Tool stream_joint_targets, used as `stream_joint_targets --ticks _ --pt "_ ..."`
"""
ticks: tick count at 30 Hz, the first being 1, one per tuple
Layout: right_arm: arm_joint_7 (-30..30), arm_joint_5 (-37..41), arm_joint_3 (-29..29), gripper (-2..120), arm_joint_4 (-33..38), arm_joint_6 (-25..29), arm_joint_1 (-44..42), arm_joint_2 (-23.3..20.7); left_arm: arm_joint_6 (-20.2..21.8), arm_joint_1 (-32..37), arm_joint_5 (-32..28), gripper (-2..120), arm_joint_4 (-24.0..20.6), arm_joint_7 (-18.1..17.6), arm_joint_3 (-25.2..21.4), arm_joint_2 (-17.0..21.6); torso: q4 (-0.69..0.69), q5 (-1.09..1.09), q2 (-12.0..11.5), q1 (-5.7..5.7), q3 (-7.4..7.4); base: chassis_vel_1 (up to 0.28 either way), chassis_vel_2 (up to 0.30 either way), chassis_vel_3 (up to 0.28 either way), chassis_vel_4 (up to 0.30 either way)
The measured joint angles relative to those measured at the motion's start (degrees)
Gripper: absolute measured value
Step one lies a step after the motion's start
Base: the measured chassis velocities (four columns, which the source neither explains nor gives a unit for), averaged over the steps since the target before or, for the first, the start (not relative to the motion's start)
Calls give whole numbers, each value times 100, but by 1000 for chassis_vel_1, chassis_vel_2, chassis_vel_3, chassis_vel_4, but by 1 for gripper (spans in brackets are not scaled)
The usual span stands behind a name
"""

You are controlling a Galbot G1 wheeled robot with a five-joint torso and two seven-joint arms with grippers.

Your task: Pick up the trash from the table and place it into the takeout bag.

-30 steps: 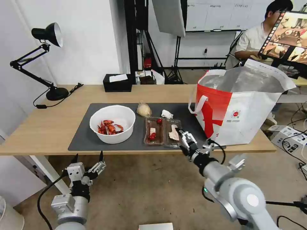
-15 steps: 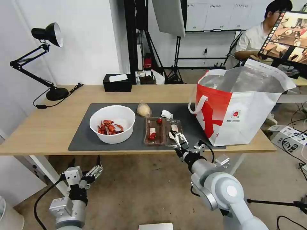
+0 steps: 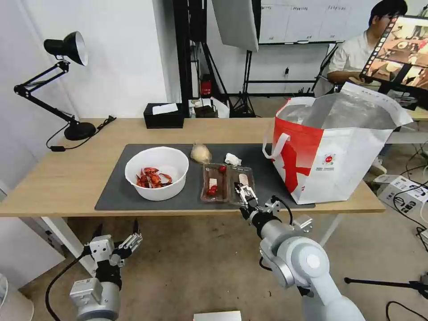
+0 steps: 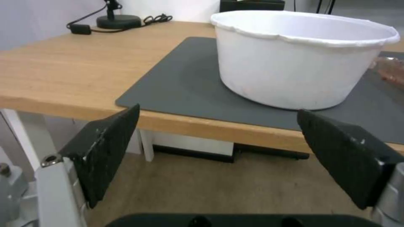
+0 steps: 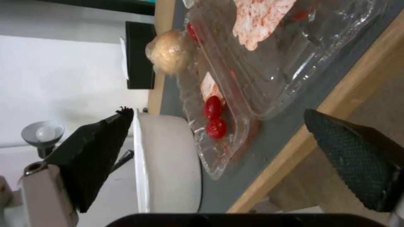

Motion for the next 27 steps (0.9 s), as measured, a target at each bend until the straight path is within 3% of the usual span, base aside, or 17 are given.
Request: stream_joint_targets --ticks 27 --pt "51 -150 -38 100 -435 20 277 304 -21 -40 -41 100 40 -9 -38 107 0 0 0 0 0 0 0 0 0"
